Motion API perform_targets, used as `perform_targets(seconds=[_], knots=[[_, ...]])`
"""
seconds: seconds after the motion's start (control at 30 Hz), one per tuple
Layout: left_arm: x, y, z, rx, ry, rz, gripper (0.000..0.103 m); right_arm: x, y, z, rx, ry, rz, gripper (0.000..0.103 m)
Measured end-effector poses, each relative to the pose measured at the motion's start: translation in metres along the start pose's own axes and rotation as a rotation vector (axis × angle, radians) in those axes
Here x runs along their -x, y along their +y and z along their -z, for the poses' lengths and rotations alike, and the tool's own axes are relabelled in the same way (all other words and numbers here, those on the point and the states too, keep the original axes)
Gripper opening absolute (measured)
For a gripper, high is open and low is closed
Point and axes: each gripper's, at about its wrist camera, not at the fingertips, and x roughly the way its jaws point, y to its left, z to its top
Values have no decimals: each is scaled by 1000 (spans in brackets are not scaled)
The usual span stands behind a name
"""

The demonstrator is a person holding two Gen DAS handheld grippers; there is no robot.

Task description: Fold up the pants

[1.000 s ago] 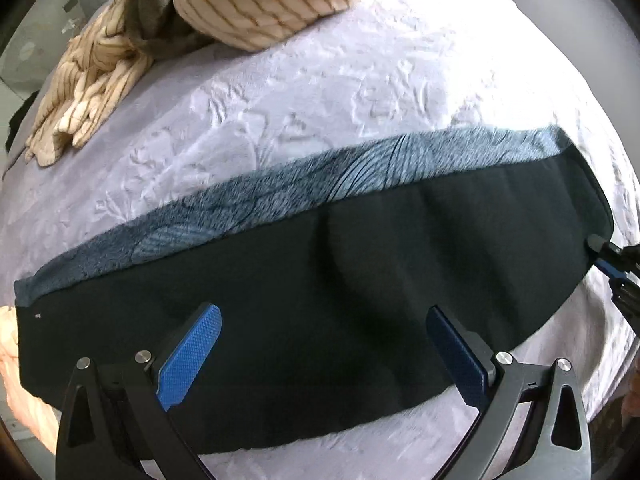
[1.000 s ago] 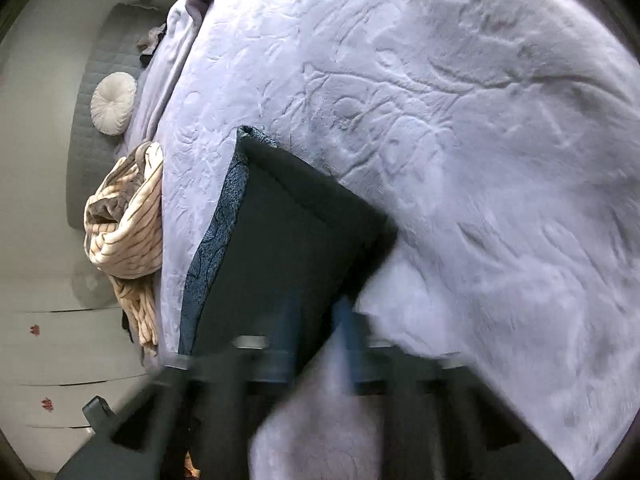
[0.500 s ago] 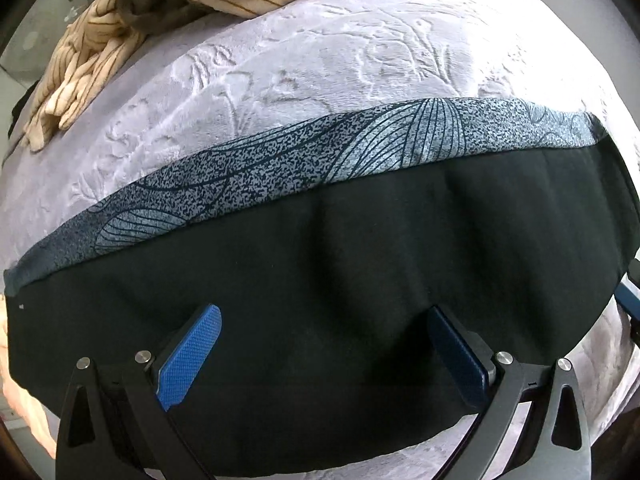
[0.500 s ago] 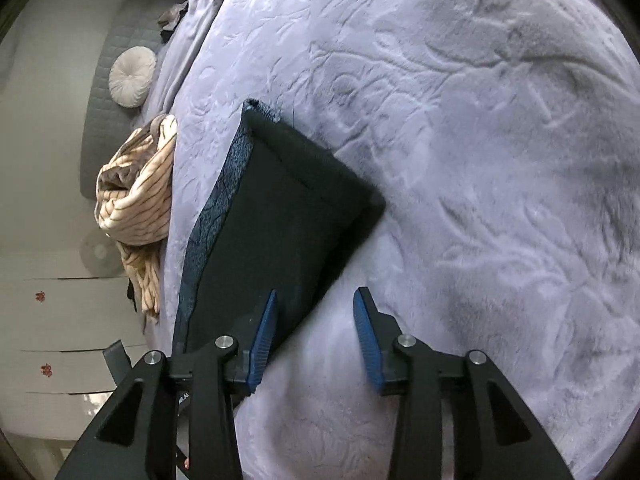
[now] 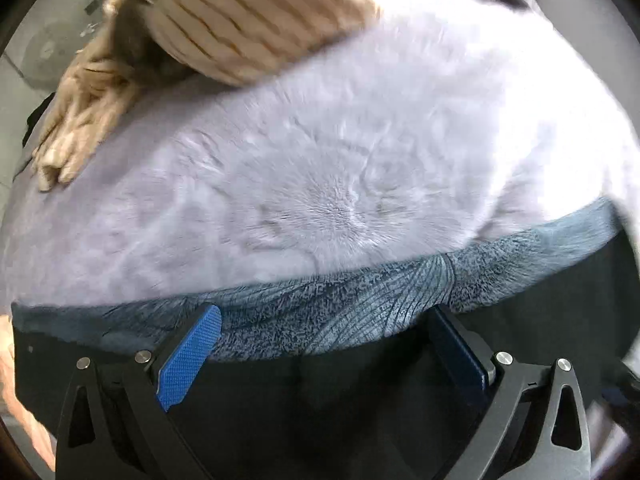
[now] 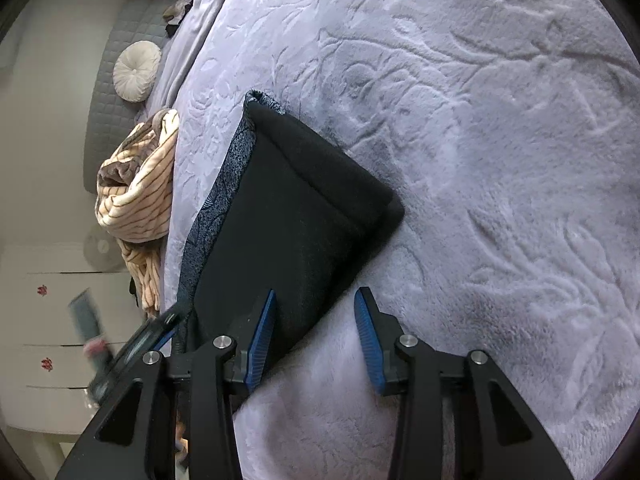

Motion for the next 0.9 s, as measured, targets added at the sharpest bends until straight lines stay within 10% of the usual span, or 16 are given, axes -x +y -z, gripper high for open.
perform_targets(seconds=[0.43,0.47,0.5,0.57,0.9], knots=[[56,1,33,11,-54,122,102,-13,3,-6,-23,-67,-81,53],[53,-5,35,7,-38,113,89,-19,3,-9,-38,-77,-100,54],[50,-6,33,9,-17,107,78,-24,5,-12,-54,-77,-122,51],[51,-2,36,37,13,128,64,-27,9,-15,-81,-68,-153,13],[26,-15,63,23,-47,128,65,3,78,3,172,-87,-148,13]])
